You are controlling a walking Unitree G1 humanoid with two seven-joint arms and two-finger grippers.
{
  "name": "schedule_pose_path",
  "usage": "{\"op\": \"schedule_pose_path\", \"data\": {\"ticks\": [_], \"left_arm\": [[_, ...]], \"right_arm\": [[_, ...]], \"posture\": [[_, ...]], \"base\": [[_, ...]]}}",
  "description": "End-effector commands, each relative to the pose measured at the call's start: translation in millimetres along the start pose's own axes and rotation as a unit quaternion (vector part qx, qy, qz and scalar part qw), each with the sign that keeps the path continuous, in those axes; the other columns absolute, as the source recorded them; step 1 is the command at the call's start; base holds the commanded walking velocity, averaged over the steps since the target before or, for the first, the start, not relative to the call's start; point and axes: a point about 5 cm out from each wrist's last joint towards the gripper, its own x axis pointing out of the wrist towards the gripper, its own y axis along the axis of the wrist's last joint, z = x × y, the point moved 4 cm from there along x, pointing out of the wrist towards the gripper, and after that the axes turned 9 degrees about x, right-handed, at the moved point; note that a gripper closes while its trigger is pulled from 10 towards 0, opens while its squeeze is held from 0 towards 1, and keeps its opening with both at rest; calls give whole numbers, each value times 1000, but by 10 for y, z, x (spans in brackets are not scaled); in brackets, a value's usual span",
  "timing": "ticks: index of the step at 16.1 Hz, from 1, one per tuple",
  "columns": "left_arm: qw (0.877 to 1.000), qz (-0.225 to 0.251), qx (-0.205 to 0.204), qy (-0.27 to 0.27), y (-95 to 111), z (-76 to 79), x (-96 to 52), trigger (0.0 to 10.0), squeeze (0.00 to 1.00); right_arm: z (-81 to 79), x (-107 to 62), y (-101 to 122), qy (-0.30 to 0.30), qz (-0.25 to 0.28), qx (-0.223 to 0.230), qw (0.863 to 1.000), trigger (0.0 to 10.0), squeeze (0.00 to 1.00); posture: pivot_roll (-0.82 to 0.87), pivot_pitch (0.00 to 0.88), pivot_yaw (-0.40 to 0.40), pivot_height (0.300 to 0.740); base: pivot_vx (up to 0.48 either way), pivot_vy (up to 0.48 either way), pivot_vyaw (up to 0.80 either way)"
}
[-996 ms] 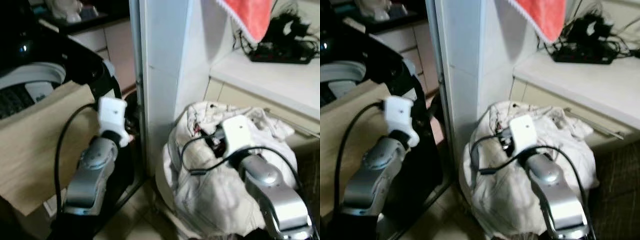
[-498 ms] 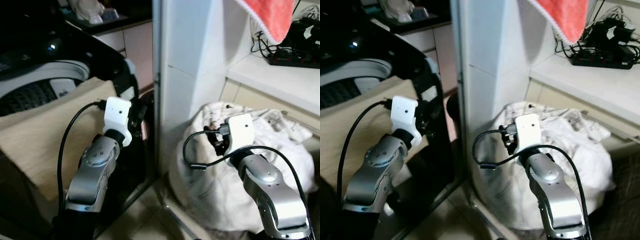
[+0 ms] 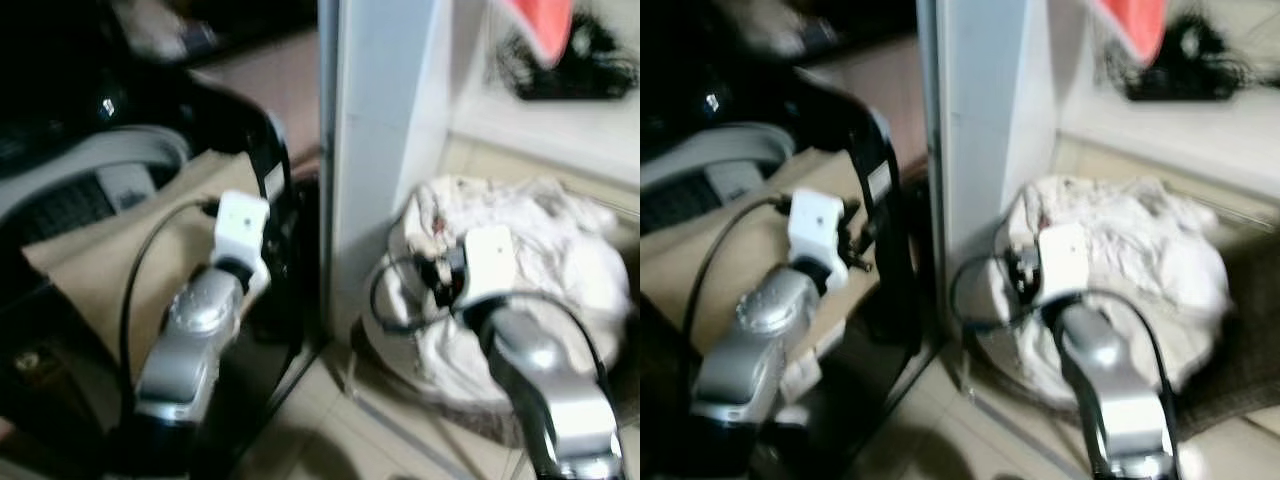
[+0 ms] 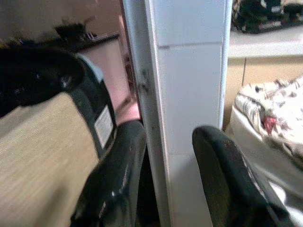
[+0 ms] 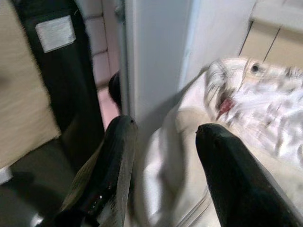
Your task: Clothes washing
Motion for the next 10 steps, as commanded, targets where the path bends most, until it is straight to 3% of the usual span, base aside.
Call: {"op": "schedule_pose_path", "data": {"ticks": [1, 3, 8, 10], "left_arm": [[1000, 0, -2, 4, 22, -8, 13, 10000, 0], [999, 7, -32, 4, 38, 9, 10, 10000, 0], [1000, 15, -25, -1, 60, 21, 6, 10000, 0], [999, 15, -33, 8, 63, -7, 8, 10000, 0]], "right_arm": [[5, -2, 75, 2, 10, -1, 1000, 10000, 0], [30, -9, 87, -4, 12, -2, 1000, 10000, 0], [-8, -2, 76, 6, 4, -4, 1000, 10000, 0], [7, 8, 92, 4, 7, -3, 1000, 10000, 0]], "posture": [[-129, 0, 33, 740], [-129, 0, 33, 740], [-129, 0, 31, 740], [-129, 0, 28, 740]], "base": [[0, -480, -675], [0, 0, -338], [0, 0, 0], [270, 0, -800]]}}
